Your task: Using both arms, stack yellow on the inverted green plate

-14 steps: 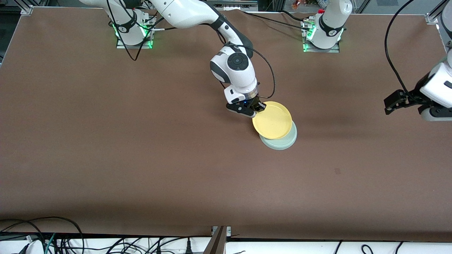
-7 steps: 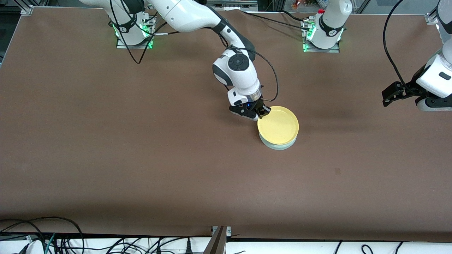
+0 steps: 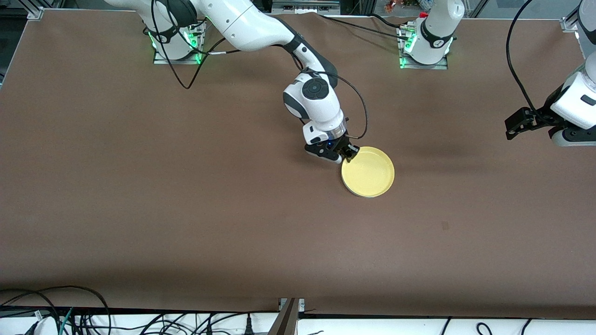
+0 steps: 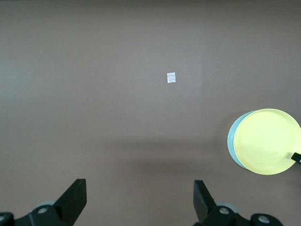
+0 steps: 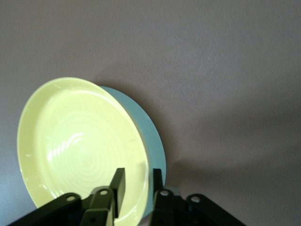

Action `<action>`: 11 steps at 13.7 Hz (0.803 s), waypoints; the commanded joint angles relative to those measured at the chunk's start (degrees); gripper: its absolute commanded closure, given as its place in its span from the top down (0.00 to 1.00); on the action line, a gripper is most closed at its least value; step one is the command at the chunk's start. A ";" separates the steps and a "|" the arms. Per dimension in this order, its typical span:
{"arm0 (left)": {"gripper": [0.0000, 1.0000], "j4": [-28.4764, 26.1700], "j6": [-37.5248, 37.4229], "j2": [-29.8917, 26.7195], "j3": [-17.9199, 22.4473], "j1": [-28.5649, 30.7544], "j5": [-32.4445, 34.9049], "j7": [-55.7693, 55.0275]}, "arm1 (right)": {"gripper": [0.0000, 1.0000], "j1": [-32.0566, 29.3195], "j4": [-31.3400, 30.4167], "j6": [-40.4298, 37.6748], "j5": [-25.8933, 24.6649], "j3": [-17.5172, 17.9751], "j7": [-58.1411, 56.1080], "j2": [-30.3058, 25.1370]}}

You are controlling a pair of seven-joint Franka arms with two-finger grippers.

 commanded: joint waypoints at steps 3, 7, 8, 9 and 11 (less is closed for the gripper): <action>1.00 0.22 -0.83 -0.58 0.44 0.35 -1.72 1.06 | 1.00 -5.50 1.18 -15.71 -0.92 -0.97 -6.00 -8.88; 1.00 0.22 -1.79 -0.58 0.44 0.53 -1.72 0.89 | 1.00 -17.71 0.39 -37.16 0.40 -1.06 -24.11 -20.14; 1.00 0.31 -2.93 -0.58 0.44 0.53 -1.72 0.80 | 1.00 -21.13 0.39 -39.98 0.49 -0.97 -27.54 -21.73; 1.00 0.31 -3.20 -0.67 0.44 0.53 -1.72 0.80 | 1.00 -23.77 0.04 -43.06 1.36 -1.06 -31.40 -23.83; 1.00 0.40 -3.21 -0.67 0.36 0.53 -1.72 0.89 | 1.00 -27.04 -3.72 -47.56 1.90 -2.02 -37.57 -29.45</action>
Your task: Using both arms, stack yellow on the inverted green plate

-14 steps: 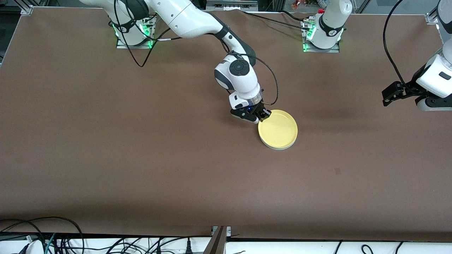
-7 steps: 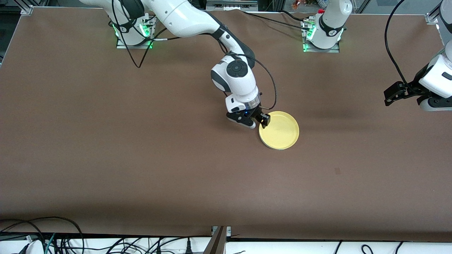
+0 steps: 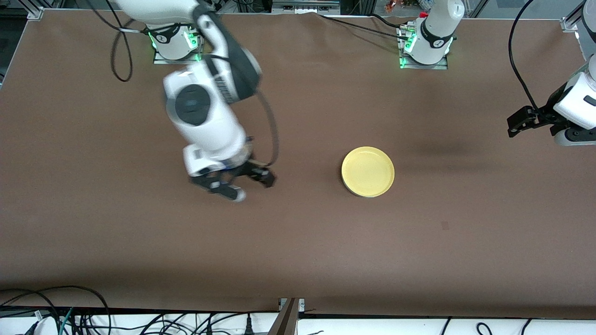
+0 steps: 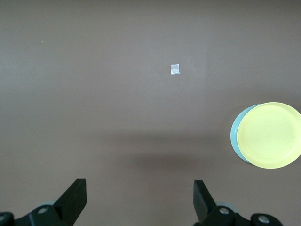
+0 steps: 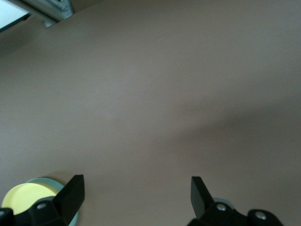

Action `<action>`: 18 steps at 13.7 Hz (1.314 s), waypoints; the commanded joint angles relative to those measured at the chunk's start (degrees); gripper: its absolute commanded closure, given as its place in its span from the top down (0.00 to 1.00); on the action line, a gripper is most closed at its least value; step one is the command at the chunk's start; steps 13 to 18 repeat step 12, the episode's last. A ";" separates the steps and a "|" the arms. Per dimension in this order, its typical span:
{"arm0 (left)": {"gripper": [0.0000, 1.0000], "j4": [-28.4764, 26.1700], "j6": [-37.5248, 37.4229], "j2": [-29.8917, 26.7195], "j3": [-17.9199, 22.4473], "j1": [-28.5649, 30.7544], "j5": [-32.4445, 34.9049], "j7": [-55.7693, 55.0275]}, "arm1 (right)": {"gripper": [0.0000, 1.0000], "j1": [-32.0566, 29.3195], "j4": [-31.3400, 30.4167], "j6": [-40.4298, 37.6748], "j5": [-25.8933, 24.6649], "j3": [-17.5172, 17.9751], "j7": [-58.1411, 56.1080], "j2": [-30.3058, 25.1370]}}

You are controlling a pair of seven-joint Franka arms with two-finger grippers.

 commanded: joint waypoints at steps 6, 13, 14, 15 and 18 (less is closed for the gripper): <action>1.00 0.38 -1.16 -0.67 0.06 0.21 -1.71 0.99 | 1.00 -9.69 -21.22 -13.52 0.09 -4.17 -27.43 -26.48; 1.00 0.38 -1.33 -0.67 0.14 0.21 -1.71 0.99 | 1.00 -20.96 -28.45 -14.67 -5.89 3.91 -38.73 -35.83; 1.00 0.38 -1.33 -0.67 0.14 0.21 -1.71 0.99 | 1.00 -20.96 -28.45 -14.67 -5.89 3.91 -38.73 -35.83; 1.00 0.38 -1.33 -0.67 0.14 0.21 -1.71 0.99 | 1.00 -20.96 -28.45 -14.67 -5.89 3.91 -38.73 -35.83; 1.00 0.38 -1.33 -0.67 0.14 0.21 -1.71 0.99 | 1.00 -20.96 -28.45 -14.67 -5.89 3.91 -38.73 -35.83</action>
